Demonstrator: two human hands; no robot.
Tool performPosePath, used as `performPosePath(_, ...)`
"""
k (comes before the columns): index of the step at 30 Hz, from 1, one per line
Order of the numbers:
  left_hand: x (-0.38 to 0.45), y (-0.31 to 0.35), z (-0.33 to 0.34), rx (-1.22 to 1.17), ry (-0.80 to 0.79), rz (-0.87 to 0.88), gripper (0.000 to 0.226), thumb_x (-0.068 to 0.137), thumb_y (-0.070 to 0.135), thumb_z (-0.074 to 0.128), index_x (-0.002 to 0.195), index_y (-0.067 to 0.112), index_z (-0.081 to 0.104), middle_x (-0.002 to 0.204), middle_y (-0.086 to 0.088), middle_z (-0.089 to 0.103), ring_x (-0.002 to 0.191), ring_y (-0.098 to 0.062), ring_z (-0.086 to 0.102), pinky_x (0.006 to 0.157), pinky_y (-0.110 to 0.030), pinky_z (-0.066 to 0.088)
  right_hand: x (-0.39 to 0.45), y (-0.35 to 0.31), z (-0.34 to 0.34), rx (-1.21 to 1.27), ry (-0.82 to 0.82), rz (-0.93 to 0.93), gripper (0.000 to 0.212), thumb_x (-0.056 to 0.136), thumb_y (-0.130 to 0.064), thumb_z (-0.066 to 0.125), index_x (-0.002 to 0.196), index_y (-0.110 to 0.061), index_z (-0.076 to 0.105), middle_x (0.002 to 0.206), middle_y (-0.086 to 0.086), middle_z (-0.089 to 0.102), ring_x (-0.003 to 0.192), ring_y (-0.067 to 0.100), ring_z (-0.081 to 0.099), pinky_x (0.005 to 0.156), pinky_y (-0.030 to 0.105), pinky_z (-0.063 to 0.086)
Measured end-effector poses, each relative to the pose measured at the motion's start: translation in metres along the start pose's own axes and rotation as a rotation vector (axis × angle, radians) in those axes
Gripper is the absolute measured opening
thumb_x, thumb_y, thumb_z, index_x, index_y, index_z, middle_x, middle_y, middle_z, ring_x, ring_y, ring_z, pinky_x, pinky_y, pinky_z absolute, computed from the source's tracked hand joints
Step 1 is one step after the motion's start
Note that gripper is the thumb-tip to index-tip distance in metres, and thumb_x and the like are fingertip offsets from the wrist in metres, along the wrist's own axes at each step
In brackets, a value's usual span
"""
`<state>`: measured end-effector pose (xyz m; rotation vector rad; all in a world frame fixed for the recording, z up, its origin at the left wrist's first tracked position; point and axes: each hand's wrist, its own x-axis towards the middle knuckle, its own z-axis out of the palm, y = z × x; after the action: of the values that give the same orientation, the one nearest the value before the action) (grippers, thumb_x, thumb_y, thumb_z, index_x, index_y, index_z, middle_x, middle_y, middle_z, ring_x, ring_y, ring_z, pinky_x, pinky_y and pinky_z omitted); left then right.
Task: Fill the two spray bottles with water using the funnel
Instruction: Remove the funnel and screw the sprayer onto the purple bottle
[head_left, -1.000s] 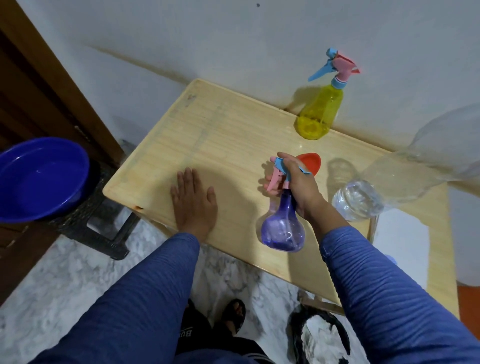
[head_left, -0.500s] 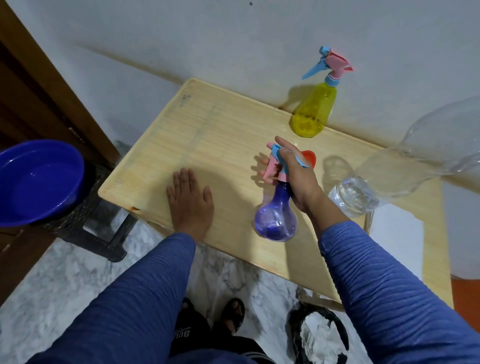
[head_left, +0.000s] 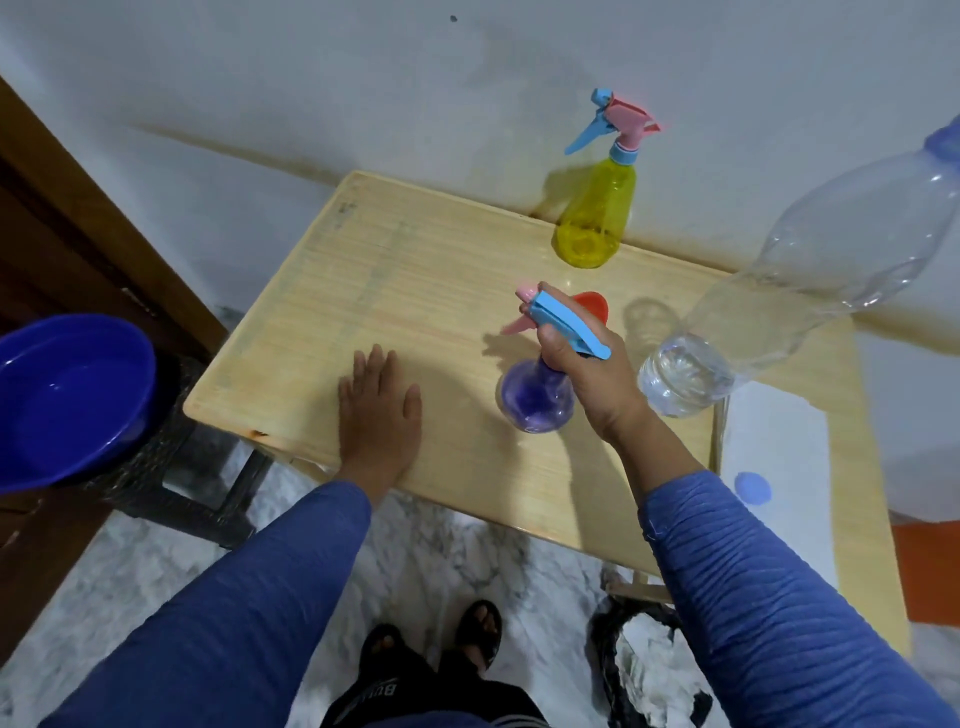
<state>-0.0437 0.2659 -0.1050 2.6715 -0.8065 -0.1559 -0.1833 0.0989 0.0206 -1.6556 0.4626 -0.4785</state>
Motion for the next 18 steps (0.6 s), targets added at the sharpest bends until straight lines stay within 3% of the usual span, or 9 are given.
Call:
performPosePath(3,-0.008,0.013,0.004,-0.186,-0.015,0.240,0.068,0.088,0.047,0.021,0.144,0.010,0.032,0.154,-0.009,0.025,0.144,-0.026,0.013,0.115,-0.043,0.013,-0.013,0.022,0.001,0.015,0.141,0.118,0.029,0.085,-0.008,0.065,0.113,-0.016,0.060,0.091,-0.012,0.067,0.083,-0.007,0.063,0.080,0.019,0.047)
performPosePath(5,-0.015,0.028,0.007,-0.334,-0.066,0.370,0.065,0.089,0.046,0.028,0.142,0.009,0.034,0.152,-0.011,0.029,0.143,-0.022,0.015,0.115,-0.040,0.018,-0.022,0.040,0.002,-0.045,0.196,0.136,0.034,0.083,-0.013,0.070,0.115,-0.015,0.060,0.103,-0.003,0.067,0.089,-0.005,0.061,0.086,0.018,0.046)
performPosePath(8,-0.024,0.051,0.009,-0.508,-0.169,0.467,0.066,0.090,0.046,0.035,0.143,0.008,0.031,0.151,-0.011,0.030,0.140,-0.015,0.018,0.113,-0.030,0.021,-0.036,0.060,0.007,-0.252,0.236,0.080,0.054,0.080,-0.037,0.066,0.129,-0.017,0.053,0.127,0.000,0.059,0.113,-0.002,0.053,0.095,0.010,0.040)
performPosePath(11,-0.026,0.067,0.006,-0.625,-0.236,0.409,0.070,0.088,0.050,0.038,0.145,0.011,0.027,0.150,-0.005,0.031,0.135,-0.009,0.029,0.104,-0.017,0.026,-0.051,0.076,0.018,-0.362,0.300,0.114,0.063,0.081,-0.042,0.060,0.138,-0.020,0.044,0.141,0.000,0.047,0.131,0.011,0.042,0.107,0.021,0.035)
performPosePath(12,-0.025,0.071,0.004,-0.641,-0.232,0.381,0.068,0.088,0.045,0.043,0.145,0.011,0.027,0.149,-0.005,0.035,0.134,-0.012,0.034,0.099,-0.013,0.026,-0.055,0.078,0.022,-0.358,0.338,0.127,0.061,0.083,-0.037,0.060,0.139,-0.020,0.044,0.139,-0.001,0.048,0.130,0.012,0.043,0.106,0.021,0.036)
performPosePath(15,-0.020,0.074,0.002,-0.649,-0.241,0.298,0.058,0.091,0.021,0.054,0.144,0.016,0.032,0.143,-0.003,0.045,0.127,-0.017,0.044,0.088,-0.009,0.028,-0.056,0.076,0.032,-0.335,0.424,0.120,0.052,0.087,-0.020,0.063,0.136,-0.019,0.047,0.119,-0.014,0.051,0.108,0.002,0.050,0.089,-0.001,0.034)
performPosePath(18,-0.015,0.070,-0.002,-0.701,-0.226,0.260,0.057,0.088,0.015,0.058,0.142,0.017,0.038,0.138,-0.003,0.051,0.123,-0.017,0.049,0.088,-0.010,0.031,-0.049,0.070,0.037,-0.293,0.434,0.135,0.052,0.087,-0.014,0.063,0.136,-0.021,0.047,0.114,-0.014,0.054,0.107,0.005,0.053,0.087,0.002,0.037)
